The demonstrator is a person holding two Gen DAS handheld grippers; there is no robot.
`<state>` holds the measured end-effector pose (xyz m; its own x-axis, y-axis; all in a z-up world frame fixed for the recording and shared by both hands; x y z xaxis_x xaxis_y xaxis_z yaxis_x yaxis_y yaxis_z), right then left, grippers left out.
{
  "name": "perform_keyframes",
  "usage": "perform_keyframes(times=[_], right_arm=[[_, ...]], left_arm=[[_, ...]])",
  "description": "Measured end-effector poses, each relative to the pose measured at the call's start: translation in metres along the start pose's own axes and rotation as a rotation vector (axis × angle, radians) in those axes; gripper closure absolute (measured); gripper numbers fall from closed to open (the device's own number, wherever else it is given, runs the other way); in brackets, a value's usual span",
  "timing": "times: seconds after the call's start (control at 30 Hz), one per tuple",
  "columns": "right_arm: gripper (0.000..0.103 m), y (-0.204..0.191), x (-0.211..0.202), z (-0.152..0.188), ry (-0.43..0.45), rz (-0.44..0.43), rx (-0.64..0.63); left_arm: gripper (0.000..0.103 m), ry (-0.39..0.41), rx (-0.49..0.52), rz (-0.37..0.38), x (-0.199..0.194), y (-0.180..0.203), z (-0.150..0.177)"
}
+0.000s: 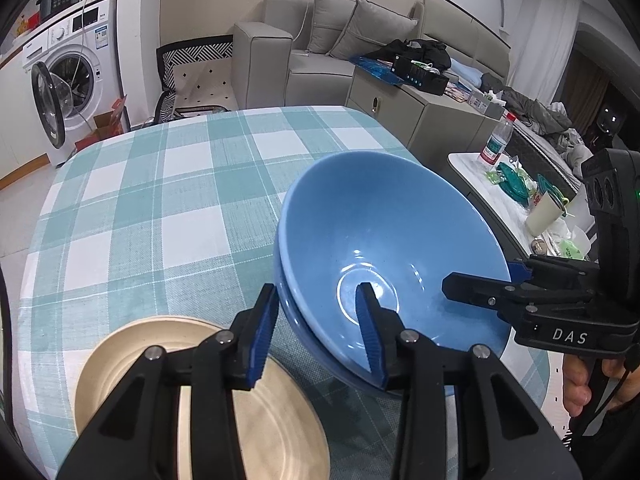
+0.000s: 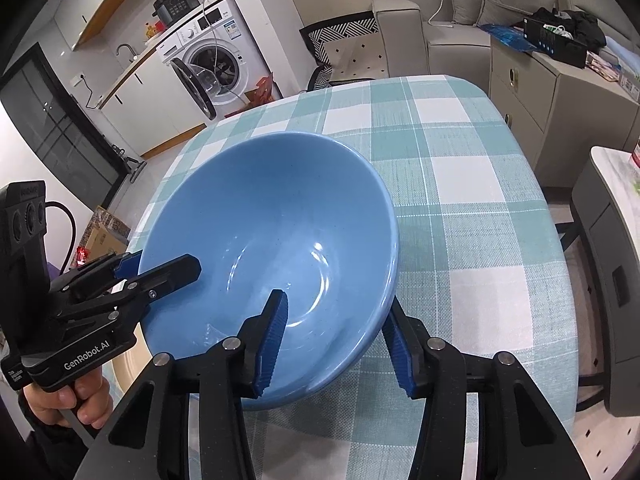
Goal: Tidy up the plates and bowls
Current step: 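Lift the nested bowls with both tools and carry them over the cream plates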
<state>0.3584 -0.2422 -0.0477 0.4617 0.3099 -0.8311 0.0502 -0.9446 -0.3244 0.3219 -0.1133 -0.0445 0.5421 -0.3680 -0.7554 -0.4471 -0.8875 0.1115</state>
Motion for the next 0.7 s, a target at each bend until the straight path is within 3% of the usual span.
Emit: perform_keyframes(times=[0.7], right_arm=[[0.054,-0.072,-0.025,-0.005,0.047,-0.041,-0.14]], left_arm=[[0.064,0.086,-0.037,-0.093,-0.063,-0.036,0.003]])
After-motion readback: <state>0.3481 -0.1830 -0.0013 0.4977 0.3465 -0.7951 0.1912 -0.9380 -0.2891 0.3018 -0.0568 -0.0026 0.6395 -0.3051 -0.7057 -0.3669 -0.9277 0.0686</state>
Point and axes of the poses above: each gripper's, at about its wrist camera, not at the fingertips, and x roughly the way its jaws point, y to its right, z to its underside, the point moved 8 cm from there along x, roughly the way its jaws point, and after that the axes turned 8 degrees about x, right-handed, at the moved point
